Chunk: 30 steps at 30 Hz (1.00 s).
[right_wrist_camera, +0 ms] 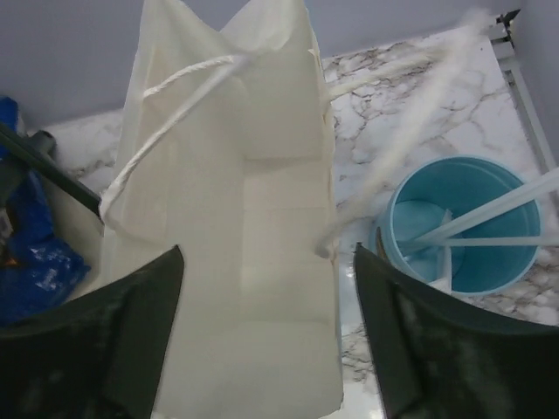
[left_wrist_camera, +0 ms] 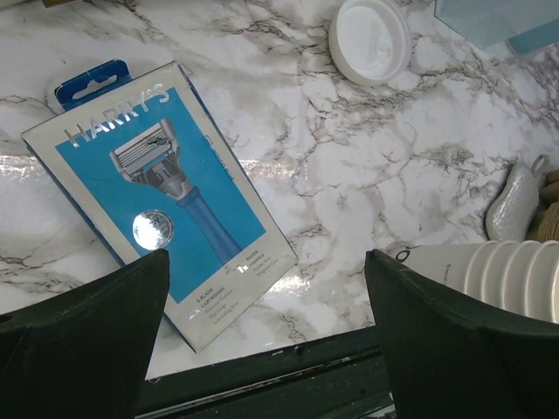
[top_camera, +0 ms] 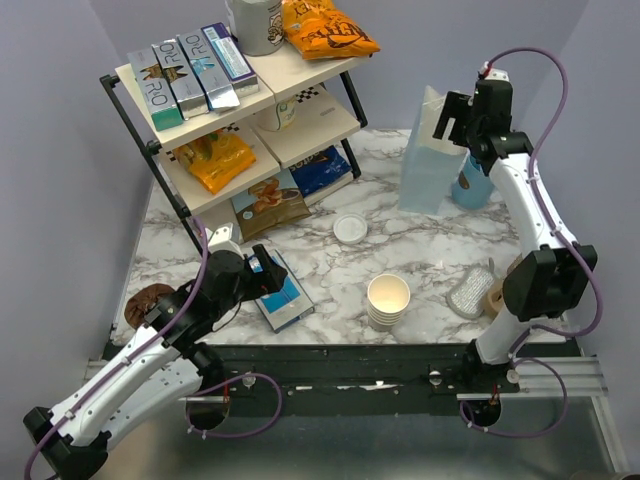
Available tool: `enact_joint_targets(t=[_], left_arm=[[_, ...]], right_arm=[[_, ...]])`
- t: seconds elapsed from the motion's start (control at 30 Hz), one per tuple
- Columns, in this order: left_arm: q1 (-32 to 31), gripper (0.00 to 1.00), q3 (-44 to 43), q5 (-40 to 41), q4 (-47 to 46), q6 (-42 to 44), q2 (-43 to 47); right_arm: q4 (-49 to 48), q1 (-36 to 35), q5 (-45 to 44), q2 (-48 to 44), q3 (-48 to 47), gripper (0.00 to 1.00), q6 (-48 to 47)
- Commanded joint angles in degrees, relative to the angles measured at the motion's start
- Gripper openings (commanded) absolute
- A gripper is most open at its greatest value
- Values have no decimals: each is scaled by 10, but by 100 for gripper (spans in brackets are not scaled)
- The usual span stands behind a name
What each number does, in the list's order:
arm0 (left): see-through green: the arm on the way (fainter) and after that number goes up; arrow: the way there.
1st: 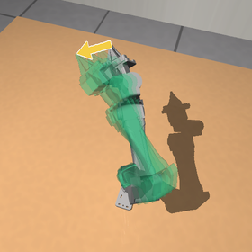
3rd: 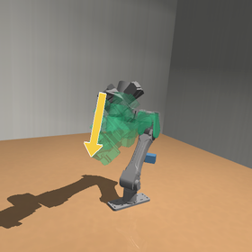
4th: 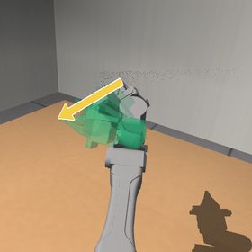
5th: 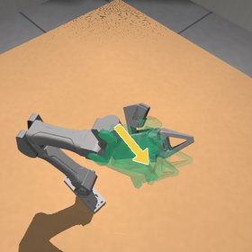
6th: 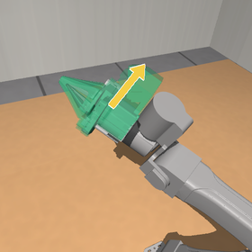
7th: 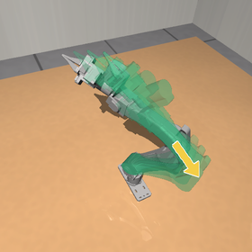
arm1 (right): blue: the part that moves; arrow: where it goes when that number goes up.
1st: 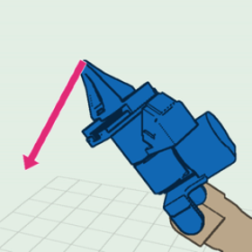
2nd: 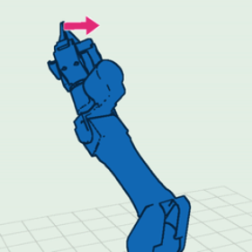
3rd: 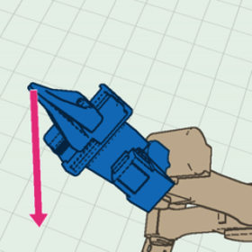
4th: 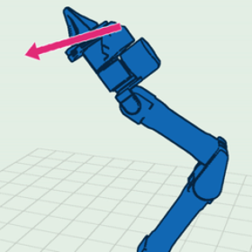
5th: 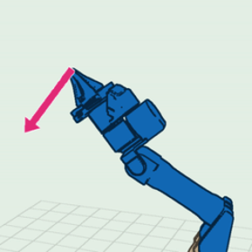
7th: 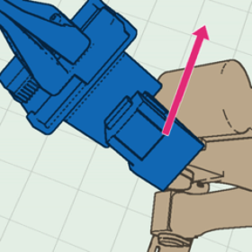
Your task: Pack the takeout coffee
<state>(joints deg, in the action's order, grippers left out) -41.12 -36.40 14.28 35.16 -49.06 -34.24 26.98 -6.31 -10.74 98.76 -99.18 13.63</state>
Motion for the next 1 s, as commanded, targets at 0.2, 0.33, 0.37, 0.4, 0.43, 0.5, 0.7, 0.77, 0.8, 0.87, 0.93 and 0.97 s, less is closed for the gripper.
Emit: enact_joint_targets(t=[0.2,0.33,0.37,0.4,0.43,0.5,0.7,0.77,0.8,0.87,0.93,0.97], left_arm=[[-2,99,-1,0,-6,-19,16],[-3,99,27,-80,-82,-17,3],[-4,99,40,-107,-104,-17,-3],[-3,99,46,-131,-152,-17,-10],[-4,99,52,-180,-176,-22,-27],[-6,99,62,-221,-234,-25,-49],[-46,99,60,-283,-339,-39,-139],[-67,99,52,-288,-349,-42,-170],[-74,99,48,-289,-368,-40,-179],[-90,99,37,-285,-373,-37,-201],[-97,99,32,-279,-374,-32,-216],[-102,99,27,-280,-375,-31,-218]], right_arm=[[72,-17,115,-320,151,100,-12],[116,-99,127,-475,317,100,23],[126,-123,145,-495,337,99,32],[134,-133,184,-533,354,98,52],[143,-141,207,-547,374,96,61],[149,-150,302,-567,415,94,75],[201,-159,355,-559,446,91,77],[223,-160,353,-538,453,86,76],[229,-159,361,-533,456,84,77],[227,-160,379,-527,465,76,80],[235,-160,395,-521,464,73,81],[242,-160,393,-519,461,73,78]])
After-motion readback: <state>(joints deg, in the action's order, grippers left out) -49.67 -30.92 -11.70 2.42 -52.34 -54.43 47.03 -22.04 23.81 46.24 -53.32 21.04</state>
